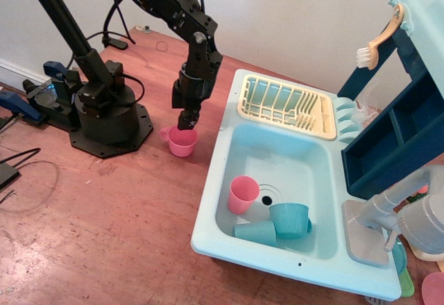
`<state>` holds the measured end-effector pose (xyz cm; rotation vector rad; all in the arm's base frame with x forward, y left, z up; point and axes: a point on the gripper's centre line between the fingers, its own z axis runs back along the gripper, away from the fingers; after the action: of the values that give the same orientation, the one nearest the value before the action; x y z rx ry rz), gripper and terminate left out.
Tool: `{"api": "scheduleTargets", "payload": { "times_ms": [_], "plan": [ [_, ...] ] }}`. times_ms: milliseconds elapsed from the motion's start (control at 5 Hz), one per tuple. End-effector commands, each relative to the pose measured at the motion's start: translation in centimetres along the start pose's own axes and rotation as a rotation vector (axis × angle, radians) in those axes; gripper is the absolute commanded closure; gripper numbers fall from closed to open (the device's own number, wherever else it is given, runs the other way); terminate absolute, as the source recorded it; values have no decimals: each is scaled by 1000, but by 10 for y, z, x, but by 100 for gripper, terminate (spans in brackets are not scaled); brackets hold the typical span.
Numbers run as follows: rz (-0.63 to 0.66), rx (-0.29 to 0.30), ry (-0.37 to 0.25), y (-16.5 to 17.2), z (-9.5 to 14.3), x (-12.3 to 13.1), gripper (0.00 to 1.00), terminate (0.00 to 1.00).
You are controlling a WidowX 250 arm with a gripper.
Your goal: Put cup from anywhere into sink
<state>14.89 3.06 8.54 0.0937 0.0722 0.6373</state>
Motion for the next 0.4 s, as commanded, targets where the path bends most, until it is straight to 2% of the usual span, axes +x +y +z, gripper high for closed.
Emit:
{"api": "scheduleTargets", "payload": {
  "times_ms": [0,200],
  "plan": [
    [0,0,0,0,0,0,0,0],
    [-1,-3,3,-3,-18,0,0,0]
  ]
}}
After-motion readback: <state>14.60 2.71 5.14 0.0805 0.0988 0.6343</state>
